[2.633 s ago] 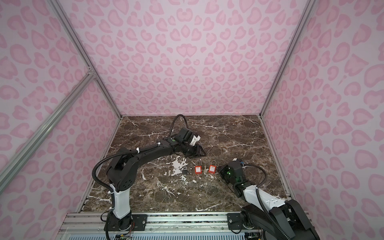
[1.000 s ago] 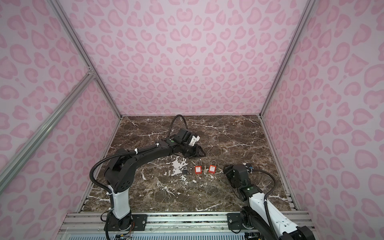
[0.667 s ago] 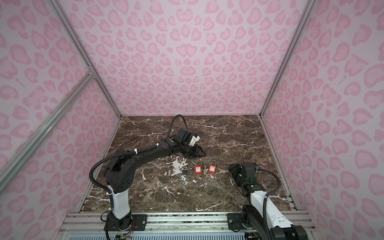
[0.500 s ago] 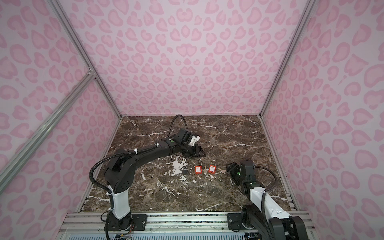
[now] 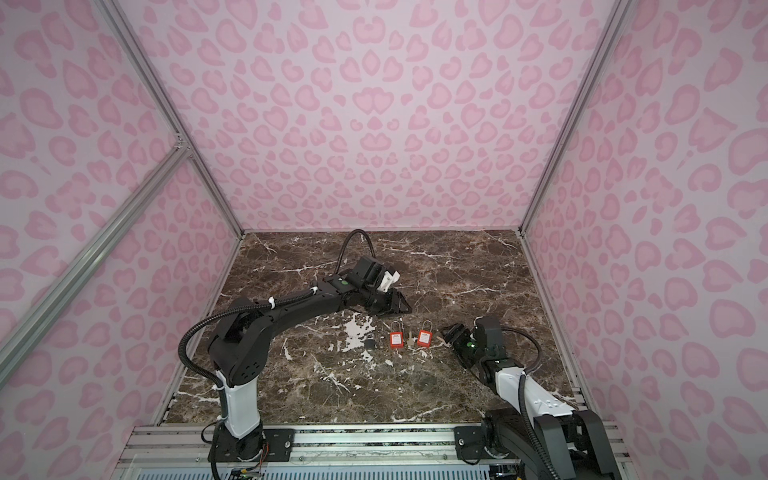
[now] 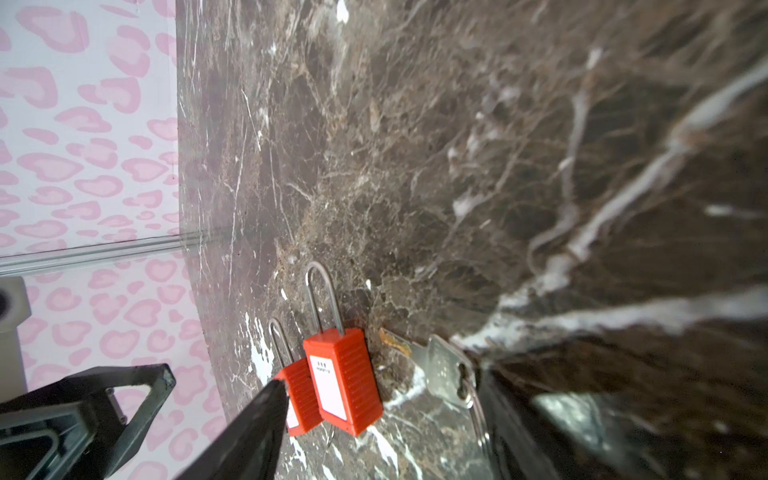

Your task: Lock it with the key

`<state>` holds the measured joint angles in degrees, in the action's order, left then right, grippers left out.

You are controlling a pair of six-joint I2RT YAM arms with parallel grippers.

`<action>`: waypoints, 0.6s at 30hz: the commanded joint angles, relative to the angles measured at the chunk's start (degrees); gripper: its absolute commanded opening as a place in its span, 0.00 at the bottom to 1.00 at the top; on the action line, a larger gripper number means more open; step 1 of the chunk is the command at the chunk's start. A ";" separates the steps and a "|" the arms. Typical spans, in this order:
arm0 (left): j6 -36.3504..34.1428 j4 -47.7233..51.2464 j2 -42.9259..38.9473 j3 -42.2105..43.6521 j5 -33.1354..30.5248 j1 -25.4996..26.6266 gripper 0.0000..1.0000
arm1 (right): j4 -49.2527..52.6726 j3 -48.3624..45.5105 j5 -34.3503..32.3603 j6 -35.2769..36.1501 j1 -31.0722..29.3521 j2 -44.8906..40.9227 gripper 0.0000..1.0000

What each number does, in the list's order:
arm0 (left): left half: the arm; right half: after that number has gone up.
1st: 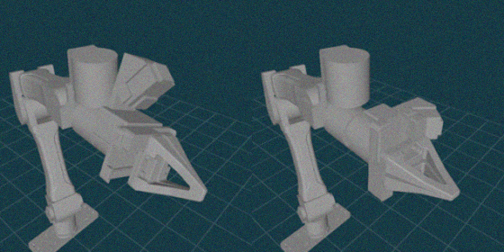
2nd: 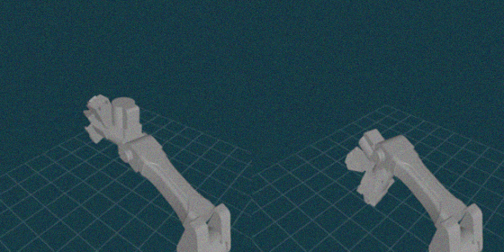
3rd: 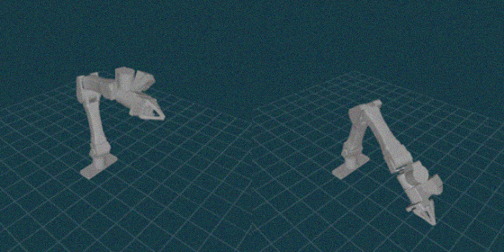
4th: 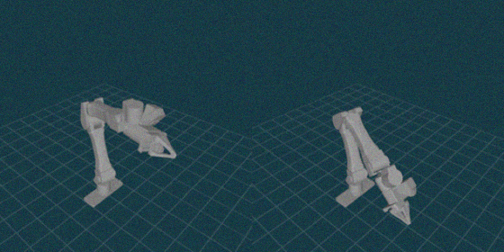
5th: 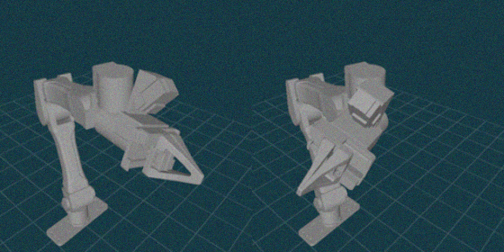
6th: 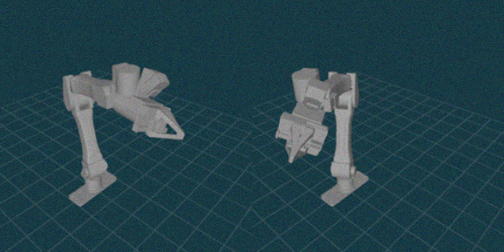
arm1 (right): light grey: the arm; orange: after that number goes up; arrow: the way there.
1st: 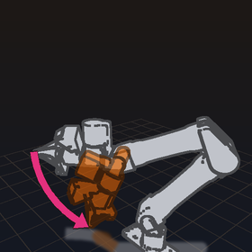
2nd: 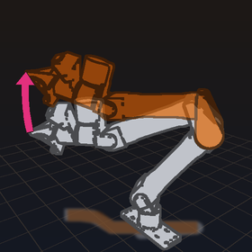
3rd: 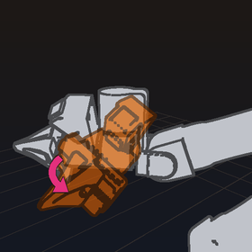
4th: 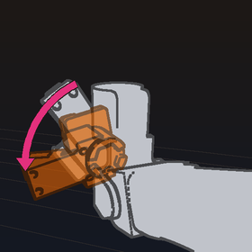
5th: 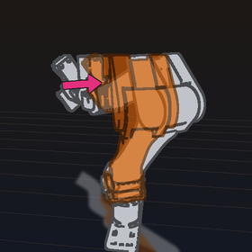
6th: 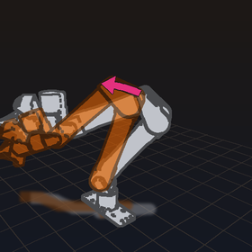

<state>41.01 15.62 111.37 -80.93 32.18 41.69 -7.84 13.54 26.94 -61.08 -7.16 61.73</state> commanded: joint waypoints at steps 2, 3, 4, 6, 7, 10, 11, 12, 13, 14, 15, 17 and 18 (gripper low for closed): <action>-0.54 -0.46 -0.28 -0.29 0.51 0.02 0.47 | 1.47 -0.71 0.34 -3.15 -2.29 0.41 0.75; -0.58 -0.41 -0.41 -0.29 0.53 0.03 0.47 | 3.06 -0.54 -0.19 -3.23 -2.45 -0.03 0.75; -0.65 -0.30 -0.41 -0.29 0.52 0.04 0.47 | 4.14 -0.52 -1.03 -3.33 -2.48 -0.56 0.75; -0.93 -0.08 -0.72 -0.05 0.57 0.06 0.47 | 9.42 -0.55 -6.42 -4.01 -1.79 -5.01 0.76; -1.07 0.17 -0.87 0.05 0.46 0.06 0.47 | 11.15 -0.90 -9.36 -4.99 -1.53 -7.51 0.76; -1.45 0.37 -1.42 0.67 0.18 -0.03 0.47 | 11.71 -2.92 -13.72 -5.77 0.55 -15.22 0.76; -1.55 0.39 -1.46 0.76 0.20 -0.03 0.47 | 12.19 -2.95 -13.42 -5.32 1.61 -16.51 0.76; -1.57 0.46 -1.38 0.77 0.16 -0.08 0.47 | 12.97 -2.62 -12.86 -4.38 2.71 -16.96 0.76; -1.55 0.44 -1.26 0.59 0.26 -0.03 0.47 | 13.24 -2.32 -11.82 -3.45 3.66 -16.54 0.76; -1.55 0.40 -1.13 0.47 0.34 -0.03 0.48 | 12.68 -2.29 -10.47 -2.71 4.47 -15.82 0.76; -1.55 0.30 -0.92 0.27 0.43 -0.04 0.48 | 12.04 -2.38 -8.78 -2.21 5.31 -14.81 0.76; -1.55 0.39 -0.76 -0.15 0.54 -0.04 0.48 | 10.81 -2.52 -6.40 -1.78 6.22 -12.86 0.76; -1.53 0.46 -0.83 -0.21 0.51 -0.09 0.48 | 9.52 -2.79 -5.29 -1.70 6.36 -12.04 0.76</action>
<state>40.49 15.94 110.76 -80.44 32.16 41.69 3.01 11.11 18.39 -64.23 -1.34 48.40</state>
